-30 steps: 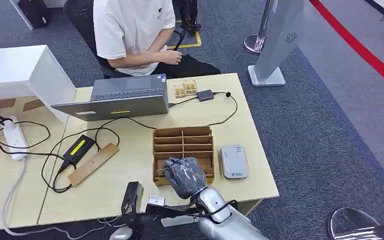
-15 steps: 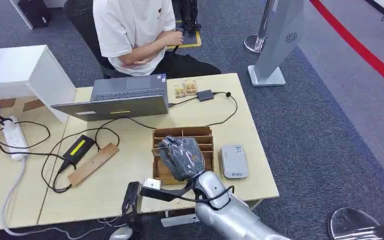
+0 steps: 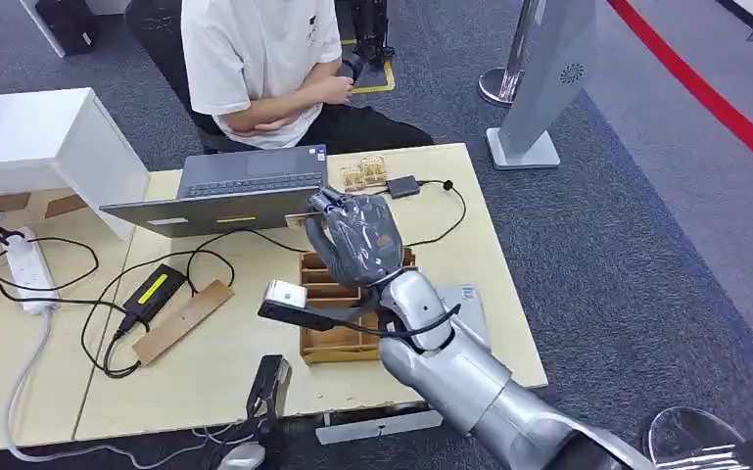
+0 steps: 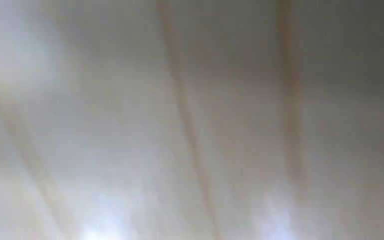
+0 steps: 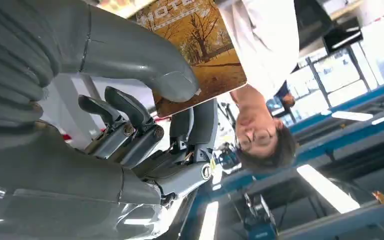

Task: Pass the card to the sensor for recognition and then transmit it.

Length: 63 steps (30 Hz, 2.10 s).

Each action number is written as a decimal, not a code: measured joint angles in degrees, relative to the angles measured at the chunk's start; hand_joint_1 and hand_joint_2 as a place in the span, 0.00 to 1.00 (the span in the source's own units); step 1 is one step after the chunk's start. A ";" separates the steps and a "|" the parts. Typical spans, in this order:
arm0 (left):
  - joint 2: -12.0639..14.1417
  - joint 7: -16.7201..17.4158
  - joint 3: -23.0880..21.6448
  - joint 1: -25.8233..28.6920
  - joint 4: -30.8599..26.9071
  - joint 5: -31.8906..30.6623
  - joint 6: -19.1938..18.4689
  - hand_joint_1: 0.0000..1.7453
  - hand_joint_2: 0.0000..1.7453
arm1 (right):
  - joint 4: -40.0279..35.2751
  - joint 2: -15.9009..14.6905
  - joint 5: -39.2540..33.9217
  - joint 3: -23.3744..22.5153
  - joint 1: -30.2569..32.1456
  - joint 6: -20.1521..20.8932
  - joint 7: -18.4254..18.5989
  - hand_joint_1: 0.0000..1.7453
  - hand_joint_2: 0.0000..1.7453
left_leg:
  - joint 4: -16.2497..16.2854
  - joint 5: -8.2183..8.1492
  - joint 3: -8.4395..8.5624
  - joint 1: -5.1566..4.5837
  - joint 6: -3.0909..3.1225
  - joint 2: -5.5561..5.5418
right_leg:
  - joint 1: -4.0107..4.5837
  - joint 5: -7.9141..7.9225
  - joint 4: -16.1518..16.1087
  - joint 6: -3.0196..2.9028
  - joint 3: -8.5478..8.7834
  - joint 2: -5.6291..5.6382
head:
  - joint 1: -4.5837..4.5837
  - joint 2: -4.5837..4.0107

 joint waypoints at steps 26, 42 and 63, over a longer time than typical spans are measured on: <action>-3.47 6.29 -4.20 -1.55 0.44 -3.80 -2.80 0.00 1.00 | 20.87 7.30 7.89 -1.03 -15.37 0.87 7.32 0.00 1.00 | 0.01 0.03 -0.02 -0.01 0.01 -0.02 | -0.01 0.01 0.00 0.01 -0.02 -0.02 | -0.02 -0.02; -3.58 5.90 -4.66 -1.69 0.81 -3.08 -2.73 0.00 1.00 | 24.44 7.52 9.29 -2.14 -15.67 -0.02 7.02 0.00 1.00 | 0.02 0.03 -0.01 -0.01 0.01 0.00 | -0.01 0.01 0.00 0.01 -0.04 0.00 | -0.02 -0.02; -1.16 5.11 -4.66 -1.69 0.83 -0.13 -2.88 0.00 1.00 | 33.74 -11.67 17.90 -10.95 -20.82 0.15 12.24 0.00 1.00 | 0.17 0.05 -0.07 -0.02 0.06 -0.20 | -0.03 0.05 -0.02 0.04 0.01 -0.12 | -0.02 0.00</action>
